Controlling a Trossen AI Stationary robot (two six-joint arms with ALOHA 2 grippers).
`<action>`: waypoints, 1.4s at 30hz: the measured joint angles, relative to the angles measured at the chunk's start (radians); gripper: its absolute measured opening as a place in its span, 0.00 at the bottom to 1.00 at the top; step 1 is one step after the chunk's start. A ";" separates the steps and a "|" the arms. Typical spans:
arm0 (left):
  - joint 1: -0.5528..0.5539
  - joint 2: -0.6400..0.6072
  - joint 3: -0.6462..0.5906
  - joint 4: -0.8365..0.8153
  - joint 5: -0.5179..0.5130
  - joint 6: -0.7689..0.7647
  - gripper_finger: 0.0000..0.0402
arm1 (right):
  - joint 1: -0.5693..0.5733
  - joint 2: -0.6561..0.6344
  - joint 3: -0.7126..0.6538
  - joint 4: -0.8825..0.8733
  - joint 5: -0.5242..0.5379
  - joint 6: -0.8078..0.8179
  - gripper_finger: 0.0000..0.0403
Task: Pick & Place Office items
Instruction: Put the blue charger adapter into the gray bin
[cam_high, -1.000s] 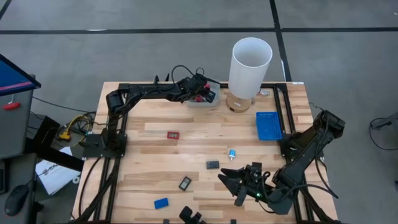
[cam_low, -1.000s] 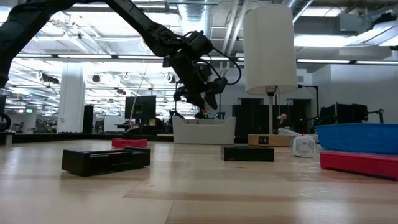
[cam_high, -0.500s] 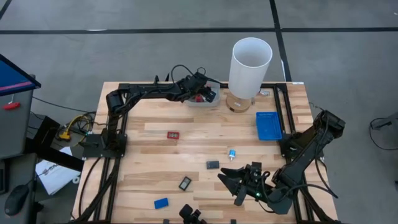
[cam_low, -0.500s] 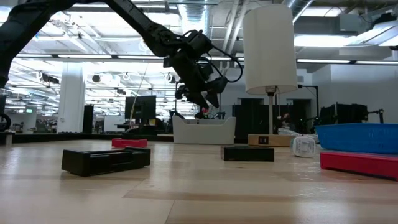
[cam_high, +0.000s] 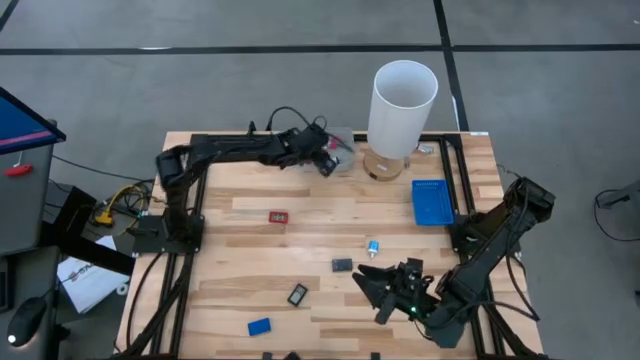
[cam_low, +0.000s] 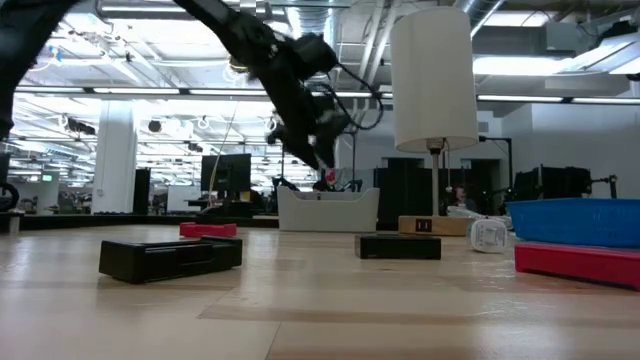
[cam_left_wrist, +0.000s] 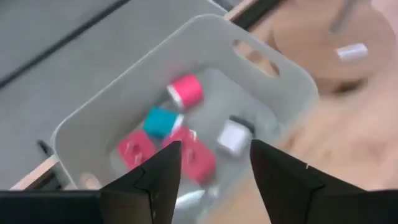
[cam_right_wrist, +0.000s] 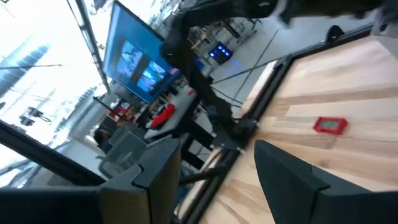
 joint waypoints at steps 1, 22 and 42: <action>-0.019 -0.031 -0.021 0.000 0.001 -0.002 0.46 | -0.006 0.000 0.000 -0.042 -0.011 0.032 0.49; -0.803 -1.030 -0.712 0.271 -0.303 -0.238 0.43 | -0.307 -0.081 0.000 -1.060 -0.801 0.724 0.53; -1.036 -0.997 -0.712 0.498 -0.517 -0.032 0.44 | -0.599 -0.124 0.002 -1.282 -1.039 0.648 0.74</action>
